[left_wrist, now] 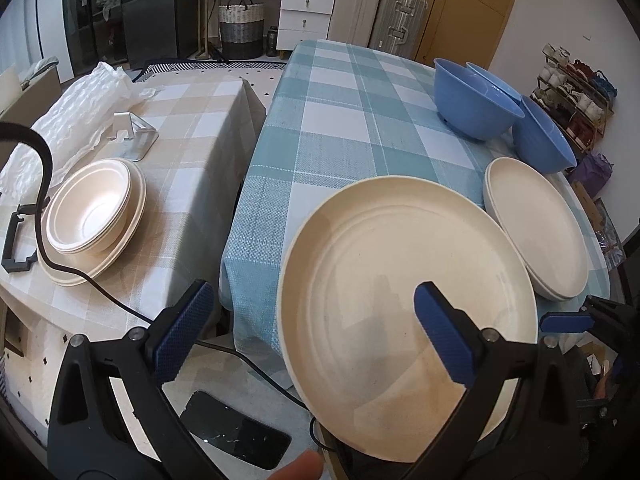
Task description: Organize plates and bowls
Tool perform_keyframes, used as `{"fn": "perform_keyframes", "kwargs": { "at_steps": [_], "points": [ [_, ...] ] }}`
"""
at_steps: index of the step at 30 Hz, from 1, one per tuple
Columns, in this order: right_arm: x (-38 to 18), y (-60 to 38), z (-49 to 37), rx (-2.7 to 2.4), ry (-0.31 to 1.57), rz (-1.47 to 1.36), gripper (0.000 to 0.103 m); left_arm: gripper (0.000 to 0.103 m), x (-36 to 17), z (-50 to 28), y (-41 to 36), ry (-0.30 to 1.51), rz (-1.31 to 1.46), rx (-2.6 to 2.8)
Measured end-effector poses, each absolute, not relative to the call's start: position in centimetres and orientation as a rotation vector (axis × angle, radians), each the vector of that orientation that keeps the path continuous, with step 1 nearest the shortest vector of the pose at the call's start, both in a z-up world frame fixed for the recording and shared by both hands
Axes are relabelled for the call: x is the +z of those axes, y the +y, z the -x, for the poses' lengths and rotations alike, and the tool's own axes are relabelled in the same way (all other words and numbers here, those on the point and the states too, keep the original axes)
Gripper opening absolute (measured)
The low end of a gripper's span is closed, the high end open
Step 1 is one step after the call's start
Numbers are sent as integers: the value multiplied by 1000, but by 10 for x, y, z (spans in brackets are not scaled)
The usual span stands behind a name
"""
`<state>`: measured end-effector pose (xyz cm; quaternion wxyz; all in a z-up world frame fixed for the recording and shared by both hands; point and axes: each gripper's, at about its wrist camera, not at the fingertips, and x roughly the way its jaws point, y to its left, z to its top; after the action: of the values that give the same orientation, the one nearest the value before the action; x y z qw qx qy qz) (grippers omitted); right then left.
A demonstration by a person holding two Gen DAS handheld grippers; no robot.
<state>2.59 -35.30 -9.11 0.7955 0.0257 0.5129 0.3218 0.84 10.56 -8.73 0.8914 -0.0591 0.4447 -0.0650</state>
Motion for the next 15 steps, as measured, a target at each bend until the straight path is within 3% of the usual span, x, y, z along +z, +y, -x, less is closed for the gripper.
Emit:
{"fn": "perform_keyframes", "kwargs": {
  "at_steps": [6, 15],
  "points": [
    [-99, -350, -35, 663, 1126, -79, 93, 86, -96, -9, 109, 932, 142, -159],
    [-107, -349, -46, 630, 1142, -99, 73, 68, -102, -10, 109, 936, 167, -193]
  ]
}}
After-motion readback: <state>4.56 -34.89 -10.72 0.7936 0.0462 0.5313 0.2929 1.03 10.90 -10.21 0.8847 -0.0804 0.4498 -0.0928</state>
